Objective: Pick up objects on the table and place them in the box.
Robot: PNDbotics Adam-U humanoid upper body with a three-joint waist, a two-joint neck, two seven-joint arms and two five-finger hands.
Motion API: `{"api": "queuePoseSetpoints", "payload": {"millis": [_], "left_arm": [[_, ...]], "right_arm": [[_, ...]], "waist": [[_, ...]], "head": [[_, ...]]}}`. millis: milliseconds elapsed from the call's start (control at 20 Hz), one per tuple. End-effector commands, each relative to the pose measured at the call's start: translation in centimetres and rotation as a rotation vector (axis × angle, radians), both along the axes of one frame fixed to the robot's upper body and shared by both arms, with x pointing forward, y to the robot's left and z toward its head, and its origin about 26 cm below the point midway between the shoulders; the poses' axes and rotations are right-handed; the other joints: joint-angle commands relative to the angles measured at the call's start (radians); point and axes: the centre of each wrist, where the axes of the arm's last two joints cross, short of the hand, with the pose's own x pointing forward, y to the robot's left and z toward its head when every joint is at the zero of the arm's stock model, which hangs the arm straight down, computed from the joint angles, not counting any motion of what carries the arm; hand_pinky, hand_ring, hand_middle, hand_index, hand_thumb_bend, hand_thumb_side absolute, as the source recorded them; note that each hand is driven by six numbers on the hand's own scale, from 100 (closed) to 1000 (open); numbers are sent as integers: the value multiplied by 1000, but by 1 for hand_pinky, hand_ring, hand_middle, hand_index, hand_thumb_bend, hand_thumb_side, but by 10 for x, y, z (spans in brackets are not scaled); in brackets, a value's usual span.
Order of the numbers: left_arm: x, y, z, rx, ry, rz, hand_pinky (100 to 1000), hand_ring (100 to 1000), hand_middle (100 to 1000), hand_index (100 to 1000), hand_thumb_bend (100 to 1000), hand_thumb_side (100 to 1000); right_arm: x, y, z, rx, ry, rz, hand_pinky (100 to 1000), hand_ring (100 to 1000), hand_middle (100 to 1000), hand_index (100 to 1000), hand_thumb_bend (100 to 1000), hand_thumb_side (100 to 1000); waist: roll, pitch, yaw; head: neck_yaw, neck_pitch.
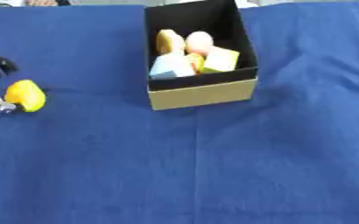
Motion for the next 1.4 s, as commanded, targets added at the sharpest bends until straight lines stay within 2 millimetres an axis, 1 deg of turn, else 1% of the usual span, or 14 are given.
{"api": "queuePoseSetpoints", "payload": {"millis": [50,100,150,200,250,400,450,500,600,850,1000,1100,1250,1400], "left_arm": [[-1,3,16,-8,-22,-18,837,786,747,863,570,254],[-1,1,16,-16,-20,-29,834,777,737,850,545,227],[0,0,17,-22,-19,-38,834,777,737,850,545,227],[0,-1,17,-27,-20,-45,822,753,701,810,469,188],[0,-2,18,-31,-22,-51,815,738,679,790,421,164],[0,-5,17,-46,-30,-80,798,710,639,730,235,111],[0,-6,18,-50,-31,-91,797,708,637,726,216,108],[0,-7,19,-53,-31,-102,794,704,634,717,175,105],[-2,-11,23,-51,-33,-124,791,701,630,705,141,103],[-7,-21,37,-43,-55,-160,794,701,632,709,114,100],[-11,-34,61,-26,-136,-195,793,699,630,710,104,100],[-11,-45,75,-27,-188,-222,792,693,623,708,100,100],[-8,-76,100,-47,-275,-313,789,684,614,706,100,100],[-2,-110,118,-70,-328,-411,783,671,605,709,100,100]], "right_arm": [[-2,0,7,-11,-25,-5,724,745,662,754,100,214],[-2,0,6,-10,-24,-6,723,745,661,753,100,215],[-2,0,6,-9,-23,-6,723,745,661,753,100,215],[-2,1,6,-8,-23,-7,723,744,661,753,100,217],[-2,1,6,-7,-23,-7,723,745,661,753,100,218],[-2,1,5,-3,-20,-10,723,745,662,754,100,219],[-2,1,5,-2,-19,-12,723,745,661,754,100,219],[-2,1,4,0,-18,-13,723,745,661,754,100,219],[-2,1,4,1,-16,-14,723,745,662,754,100,218],[-2,0,4,-2,-16,-15,724,746,661,754,100,213],[-3,-1,4,-7,-15,-15,725,746,662,754,100,210],[-3,-2,5,-9,-15,-14,725,746,661,754,100,208],[-3,-1,6,-16,-15,-4,725,745,661,754,100,208],[-2,0,7,-22,-14,9,725,745,661,754,100,211]], "waist": [[-1,-14,-1],[-1,-12,-2],[0,-10,-2],[0,-8,-2],[0,-7,-3],[0,-4,-2],[0,-4,0],[0,-5,1],[1,-7,4],[3,-15,7],[8,-25,8],[11,-30,8],[20,-36,2],[29,-37,-9]], "head": [[2,-12],[2,-12],[2,-12],[2,-12],[2,-13],[-1,-10],[-1,-9],[-1,-7],[-3,-5],[-6,-1],[-13,0],[-15,-1],[-16,-5],[-12,-9]]}}
